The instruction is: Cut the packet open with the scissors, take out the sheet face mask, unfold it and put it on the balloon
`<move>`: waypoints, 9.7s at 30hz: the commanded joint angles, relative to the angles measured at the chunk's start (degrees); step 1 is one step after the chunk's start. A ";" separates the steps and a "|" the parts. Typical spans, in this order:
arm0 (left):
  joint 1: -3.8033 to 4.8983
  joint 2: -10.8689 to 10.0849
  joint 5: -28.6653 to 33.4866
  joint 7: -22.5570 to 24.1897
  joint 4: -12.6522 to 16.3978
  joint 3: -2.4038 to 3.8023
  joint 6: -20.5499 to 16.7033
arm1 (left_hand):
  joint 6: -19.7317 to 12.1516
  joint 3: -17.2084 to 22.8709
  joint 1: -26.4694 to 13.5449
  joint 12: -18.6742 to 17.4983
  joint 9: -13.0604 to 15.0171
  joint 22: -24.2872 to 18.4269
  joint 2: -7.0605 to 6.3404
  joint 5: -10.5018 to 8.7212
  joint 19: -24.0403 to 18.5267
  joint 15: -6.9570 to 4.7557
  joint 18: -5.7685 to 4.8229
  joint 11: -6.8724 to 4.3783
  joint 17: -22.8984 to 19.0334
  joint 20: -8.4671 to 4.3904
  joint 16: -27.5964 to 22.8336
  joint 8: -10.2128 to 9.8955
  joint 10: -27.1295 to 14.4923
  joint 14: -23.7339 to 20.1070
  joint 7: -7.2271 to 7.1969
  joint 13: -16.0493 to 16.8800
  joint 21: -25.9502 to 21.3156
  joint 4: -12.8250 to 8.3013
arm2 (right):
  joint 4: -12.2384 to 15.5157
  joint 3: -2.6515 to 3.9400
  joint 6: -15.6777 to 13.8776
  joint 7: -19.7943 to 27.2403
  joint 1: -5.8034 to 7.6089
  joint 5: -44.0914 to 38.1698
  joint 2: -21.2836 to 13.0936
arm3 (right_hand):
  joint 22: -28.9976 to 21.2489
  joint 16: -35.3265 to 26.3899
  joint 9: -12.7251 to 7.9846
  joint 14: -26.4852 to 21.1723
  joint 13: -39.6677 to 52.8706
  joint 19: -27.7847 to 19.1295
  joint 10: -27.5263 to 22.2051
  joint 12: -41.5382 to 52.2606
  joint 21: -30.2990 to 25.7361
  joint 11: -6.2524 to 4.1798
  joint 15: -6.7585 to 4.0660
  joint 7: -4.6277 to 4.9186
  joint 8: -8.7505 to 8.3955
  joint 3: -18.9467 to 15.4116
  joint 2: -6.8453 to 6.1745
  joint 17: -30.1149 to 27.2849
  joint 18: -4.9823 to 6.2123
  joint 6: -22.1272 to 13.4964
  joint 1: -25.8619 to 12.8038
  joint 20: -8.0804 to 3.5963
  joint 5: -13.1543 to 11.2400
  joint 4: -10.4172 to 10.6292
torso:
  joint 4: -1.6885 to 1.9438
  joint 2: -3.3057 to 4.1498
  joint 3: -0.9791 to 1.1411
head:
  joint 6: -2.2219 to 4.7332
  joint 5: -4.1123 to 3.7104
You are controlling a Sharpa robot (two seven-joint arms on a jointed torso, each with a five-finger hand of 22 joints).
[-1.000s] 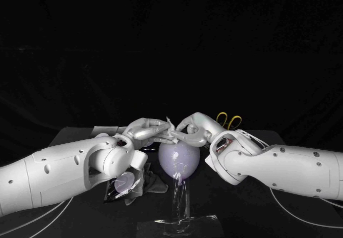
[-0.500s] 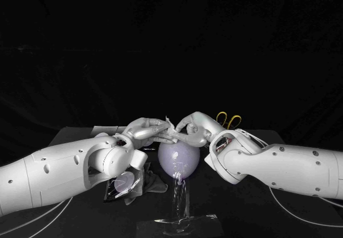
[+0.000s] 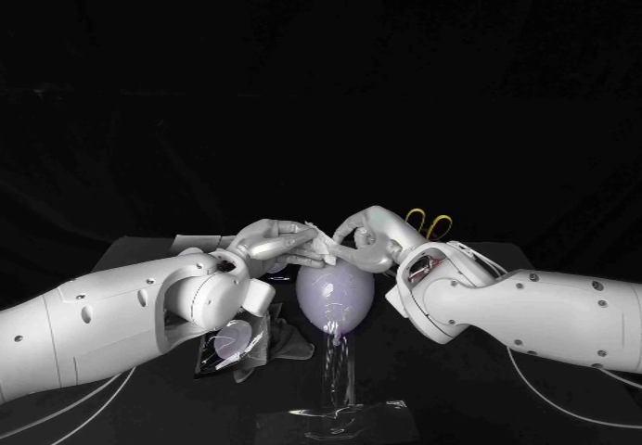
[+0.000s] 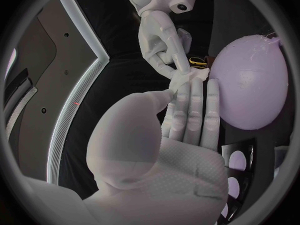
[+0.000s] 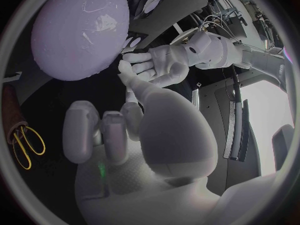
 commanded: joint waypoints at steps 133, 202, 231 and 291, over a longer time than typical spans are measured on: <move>0.02 -5.62 9.74 -3.88 3.03 -0.06 -0.60 | -20.51 -5.77 -13.30 4.29 8.44 -4.93 -12.25 0.18 -4.99 4.11 1.04 5.79 -8.07 3.55 -3.81 13.20 -18.07 -5.23 5.77 -0.14 -9.34 1.82 | -0.81 0.24 -1.42 7.68 -2.10 11.59 -0.41 | 10.72 -0.43 -4.24 5.11 2.28 -0.58 -0.16 -2.46 -2.35 0.98 1.82 2.80 -7.45 -7.38 -2.16 11.13 -0.07 -3.21 -2.52 1.90 1.73 4.66 | -0.02 0.00 0.03 | -0.02 -1.68; -0.19 -3.45 10.82 5.84 4.20 2.41 -2.20 | -5.22 -7.40 3.09 4.88 2.63 -5.16 0.14 0.18 2.22 -0.17 1.36 0.67 0.54 0.66 0.89 10.32 -7.07 1.17 0.20 -0.32 -7.33 -2.29 | -1.15 0.39 -2.18 9.98 -1.77 17.12 1.72 | 10.06 -1.18 -5.24 4.80 1.47 -1.73 -1.20 -3.83 -4.51 1.52 2.24 3.31 -9.36 -12.38 -3.56 10.10 0.36 -3.45 -8.55 2.18 0.79 7.87 | 0.01 0.00 0.05 | 0.25 -1.54; -0.19 -3.23 11.18 6.15 4.42 2.46 -1.28 | -6.28 -7.04 3.22 4.79 3.83 -5.08 0.43 0.18 2.75 -0.08 1.40 0.87 0.89 0.52 0.76 11.33 -7.17 1.16 0.53 -0.29 -7.26 -2.13 | -4.18 0.58 -0.39 7.65 -0.58 13.72 4.18 | 9.70 -1.69 -5.38 4.56 0.97 -2.45 -2.00 -4.68 -5.85 1.84 2.55 3.62 -10.00 -14.39 -3.81 9.45 0.61 -4.03 -8.28 2.45 0.57 7.87 | -0.02 -0.02 0.02 | 0.02 -1.66; -0.19 -3.32 12.33 6.25 2.93 2.45 -1.92 | -8.73 -5.81 3.62 4.86 6.75 -5.21 0.51 0.20 2.57 0.10 1.35 1.18 1.49 0.65 0.19 13.89 -7.50 1.06 1.07 -0.14 -8.06 -1.80 | -2.48 0.57 -1.68 10.07 -0.58 13.45 2.28 | 10.70 -0.25 -3.73 5.13 3.12 -0.78 0.23 -0.93 -1.98 -0.10 0.89 1.50 -7.39 -4.36 3.99 11.39 -0.10 -0.12 1.74 1.03 0.35 1.73 | 0.02 0.01 0.01 | -0.22 -1.73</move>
